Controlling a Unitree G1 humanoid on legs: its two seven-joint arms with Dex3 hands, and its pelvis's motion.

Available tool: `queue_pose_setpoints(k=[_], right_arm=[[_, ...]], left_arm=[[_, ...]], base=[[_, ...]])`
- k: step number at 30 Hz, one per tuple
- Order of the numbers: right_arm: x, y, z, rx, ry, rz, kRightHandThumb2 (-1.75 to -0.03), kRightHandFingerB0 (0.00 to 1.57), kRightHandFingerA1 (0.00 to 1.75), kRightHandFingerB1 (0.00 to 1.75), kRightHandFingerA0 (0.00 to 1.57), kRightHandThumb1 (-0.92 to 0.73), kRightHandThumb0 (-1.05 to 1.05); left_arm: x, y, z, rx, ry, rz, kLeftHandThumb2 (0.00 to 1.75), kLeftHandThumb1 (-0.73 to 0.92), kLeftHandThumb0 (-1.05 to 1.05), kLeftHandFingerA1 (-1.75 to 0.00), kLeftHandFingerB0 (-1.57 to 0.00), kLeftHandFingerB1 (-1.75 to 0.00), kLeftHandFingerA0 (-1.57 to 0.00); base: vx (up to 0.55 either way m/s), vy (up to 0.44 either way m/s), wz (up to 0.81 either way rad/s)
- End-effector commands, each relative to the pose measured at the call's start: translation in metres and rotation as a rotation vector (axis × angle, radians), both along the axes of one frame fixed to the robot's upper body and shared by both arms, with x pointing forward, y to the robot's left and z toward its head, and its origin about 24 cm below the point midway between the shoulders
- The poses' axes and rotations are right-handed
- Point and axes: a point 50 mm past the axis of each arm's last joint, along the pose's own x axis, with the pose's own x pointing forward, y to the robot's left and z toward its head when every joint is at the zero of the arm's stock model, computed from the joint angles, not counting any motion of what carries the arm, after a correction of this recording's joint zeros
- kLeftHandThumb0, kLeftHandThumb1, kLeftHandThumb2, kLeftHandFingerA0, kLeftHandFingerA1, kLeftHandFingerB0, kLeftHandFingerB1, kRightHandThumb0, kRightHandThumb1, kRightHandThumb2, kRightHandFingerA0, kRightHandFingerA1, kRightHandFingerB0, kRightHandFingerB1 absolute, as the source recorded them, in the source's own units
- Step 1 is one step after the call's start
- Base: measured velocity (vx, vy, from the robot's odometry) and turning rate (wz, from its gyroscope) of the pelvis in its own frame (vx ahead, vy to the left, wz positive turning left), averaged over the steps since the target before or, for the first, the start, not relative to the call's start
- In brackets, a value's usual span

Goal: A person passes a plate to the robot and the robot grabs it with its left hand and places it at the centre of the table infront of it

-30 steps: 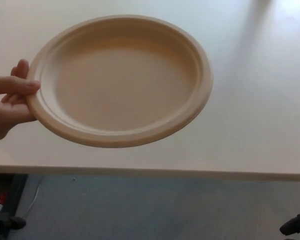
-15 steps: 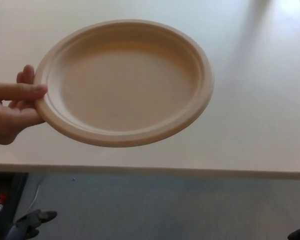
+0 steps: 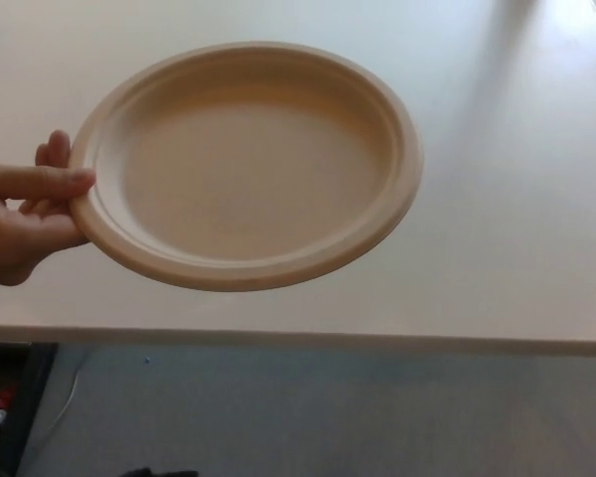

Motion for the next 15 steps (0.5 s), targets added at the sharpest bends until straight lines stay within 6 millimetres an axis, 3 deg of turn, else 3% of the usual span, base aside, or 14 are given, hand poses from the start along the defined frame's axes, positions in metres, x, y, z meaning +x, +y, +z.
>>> queue_pose_setpoints(k=[1, 4, 5, 6, 13, 14, 15], right_arm=[[-0.016, -0.009, -0.003, -0.021, 0.029, -0.023, -0.58, 0.24, 0.65, 0.44, 0.62, -0.63, -0.48], [-0.017, -0.010, -0.003, -0.024, 0.035, -0.009, -0.59, 0.24, 0.65, 0.45, 0.61, -0.64, -0.46], [-0.018, -0.011, -0.003, -0.025, 0.038, -0.011, -0.59, 0.24, 0.65, 0.45, 0.60, -0.64, -0.46], [-0.018, -0.011, -0.003, -0.026, 0.042, -0.009, -0.59, 0.24, 0.64, 0.44, 0.59, -0.64, -0.46], [-0.015, -0.010, -0.002, -0.020, 0.037, -0.009, -0.59, 0.25, 0.64, 0.44, 0.58, -0.64, -0.44], [-0.013, -0.010, -0.001, -0.021, 0.034, -0.012, -0.59, 0.25, 0.63, 0.44, 0.58, -0.64, -0.43], [-0.012, -0.010, -0.001, -0.021, 0.034, -0.014, -0.59, 0.25, 0.63, 0.44, 0.58, -0.64, -0.43]], left_arm=[[-0.018, -0.022, 0.058, -0.097, -0.361, -0.144, 0.87, 0.54, -0.56, -0.58, -0.40, -0.49, -0.56], [-0.023, -0.027, 0.080, -0.130, -0.453, -0.163, 0.88, 0.56, -0.61, -0.57, -0.41, -0.49, -0.54], [-0.027, -0.030, 0.093, -0.154, -0.510, -0.187, 0.60, 0.64, -0.53, -0.45, -0.47, -0.35, -0.59], [-0.030, -0.032, 0.104, -0.177, -0.558, -0.204, 0.59, 0.62, -0.51, -0.44, -0.47, -0.35, -0.57], [-0.036, -0.039, 0.139, -0.276, -0.804, -0.234, 0.58, 0.57, -0.49, -0.40, -0.46, -0.35, -0.55], [-0.037, -0.040, 0.146, -0.282, -0.843, -0.241, 0.77, 0.44, -0.54, -0.52, -0.40, -0.47, -0.48], [-0.037, -0.040, 0.149, -0.283, -0.856, -0.243, 0.77, 0.44, -0.54, -0.52, -0.40, -0.47, -0.48]], base=[[0.00, 0.000, 0.00], [0.00, 0.000, 0.00], [0.00, 0.000, 0.00], [0.00, 0.000, 0.00], [0.00, 0.000, 0.00], [0.00, 0.000, 0.00], [0.00, 0.000, 0.00]])
